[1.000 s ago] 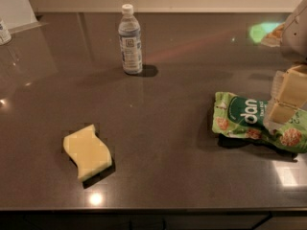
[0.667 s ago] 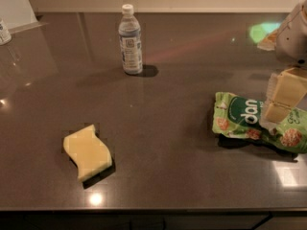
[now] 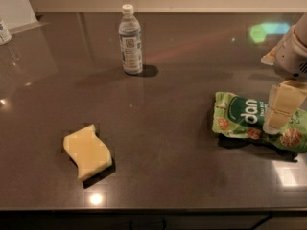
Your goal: Move green rice chip bag near blue plastic bottle
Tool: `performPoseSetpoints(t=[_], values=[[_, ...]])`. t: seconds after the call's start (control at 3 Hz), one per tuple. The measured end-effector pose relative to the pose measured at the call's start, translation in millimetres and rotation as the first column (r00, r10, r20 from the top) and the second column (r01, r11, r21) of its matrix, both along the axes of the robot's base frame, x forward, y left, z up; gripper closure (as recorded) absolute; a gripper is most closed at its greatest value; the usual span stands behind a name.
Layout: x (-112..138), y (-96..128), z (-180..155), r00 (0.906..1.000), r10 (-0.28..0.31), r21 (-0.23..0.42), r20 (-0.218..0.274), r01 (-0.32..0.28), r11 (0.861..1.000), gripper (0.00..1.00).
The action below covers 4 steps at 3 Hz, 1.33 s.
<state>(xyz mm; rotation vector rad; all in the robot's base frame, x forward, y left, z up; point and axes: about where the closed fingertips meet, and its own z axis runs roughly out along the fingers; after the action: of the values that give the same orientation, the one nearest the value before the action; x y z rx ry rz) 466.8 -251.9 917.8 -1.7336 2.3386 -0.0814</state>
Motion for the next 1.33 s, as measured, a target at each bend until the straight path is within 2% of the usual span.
performPoseSetpoints(t=[0.67, 1.0, 1.33], values=[[-13.0, -31.7, -28.5, 0.996, -0.05, -0.043, -0.074, 0.047, 0.998, 0.0], [-27.2, -46.5, -53.0, 0.9927, -0.07, -0.042, -0.098, 0.066, 0.997, 0.0], [-26.9, -47.9, -60.2, 0.9926, -0.073, -0.034, -0.096, 0.07, 0.997, 0.0]])
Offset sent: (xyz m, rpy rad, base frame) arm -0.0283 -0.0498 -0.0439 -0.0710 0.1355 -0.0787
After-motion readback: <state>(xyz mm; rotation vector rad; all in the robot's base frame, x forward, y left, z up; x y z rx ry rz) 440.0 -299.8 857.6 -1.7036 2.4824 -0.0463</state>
